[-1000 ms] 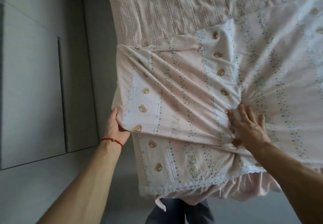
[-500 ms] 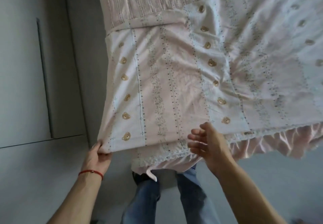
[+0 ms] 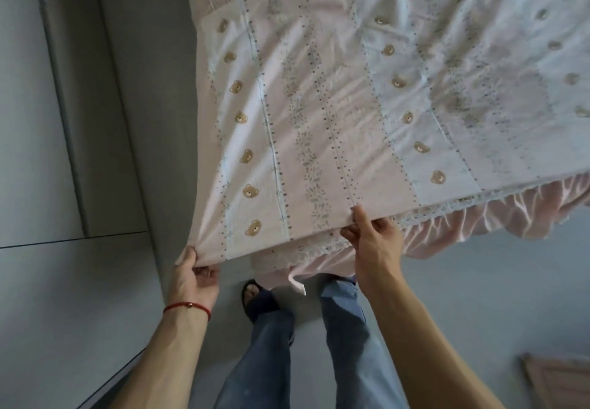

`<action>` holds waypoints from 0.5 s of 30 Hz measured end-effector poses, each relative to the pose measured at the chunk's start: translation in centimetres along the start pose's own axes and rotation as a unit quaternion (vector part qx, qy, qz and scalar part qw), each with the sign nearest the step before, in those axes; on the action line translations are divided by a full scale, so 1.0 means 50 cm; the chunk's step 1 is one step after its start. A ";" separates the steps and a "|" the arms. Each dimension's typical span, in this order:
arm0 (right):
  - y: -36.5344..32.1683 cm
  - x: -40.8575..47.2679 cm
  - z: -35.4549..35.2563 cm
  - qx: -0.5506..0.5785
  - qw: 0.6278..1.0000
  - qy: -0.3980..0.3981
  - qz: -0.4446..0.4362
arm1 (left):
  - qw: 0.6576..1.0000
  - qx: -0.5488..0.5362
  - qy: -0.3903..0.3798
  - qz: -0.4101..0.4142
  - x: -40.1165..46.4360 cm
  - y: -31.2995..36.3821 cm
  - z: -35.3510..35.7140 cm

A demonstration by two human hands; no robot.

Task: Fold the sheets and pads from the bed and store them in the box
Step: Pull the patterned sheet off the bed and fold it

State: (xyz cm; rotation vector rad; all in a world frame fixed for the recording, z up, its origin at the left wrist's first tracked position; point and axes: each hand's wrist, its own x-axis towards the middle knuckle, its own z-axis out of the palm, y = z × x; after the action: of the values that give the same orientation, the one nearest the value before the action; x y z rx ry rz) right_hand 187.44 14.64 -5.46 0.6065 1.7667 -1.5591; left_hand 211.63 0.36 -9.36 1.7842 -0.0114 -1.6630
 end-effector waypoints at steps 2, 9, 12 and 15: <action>0.020 -0.005 -0.015 -0.024 1.000 0.013 -0.004 | 1.000 0.002 -0.003 -0.021 0.014 -0.015 -0.022; 0.054 0.015 -0.027 -0.076 0.996 0.019 0.044 | 0.947 0.287 0.086 -0.117 0.129 -0.043 -0.098; 0.064 0.023 -0.026 -0.076 0.995 0.000 0.061 | 0.894 0.439 0.076 0.051 0.119 -0.012 -0.039; 0.072 0.027 -0.024 -0.081 0.995 0.002 0.063 | 0.818 0.541 0.005 0.196 0.077 0.012 0.072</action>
State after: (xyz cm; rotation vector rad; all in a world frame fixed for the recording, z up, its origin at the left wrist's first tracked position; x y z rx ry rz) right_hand 188.96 16.27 -8.79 0.6284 1.8015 -1.3171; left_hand 209.43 -3.49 -12.24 2.3051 -1.4820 -1.3844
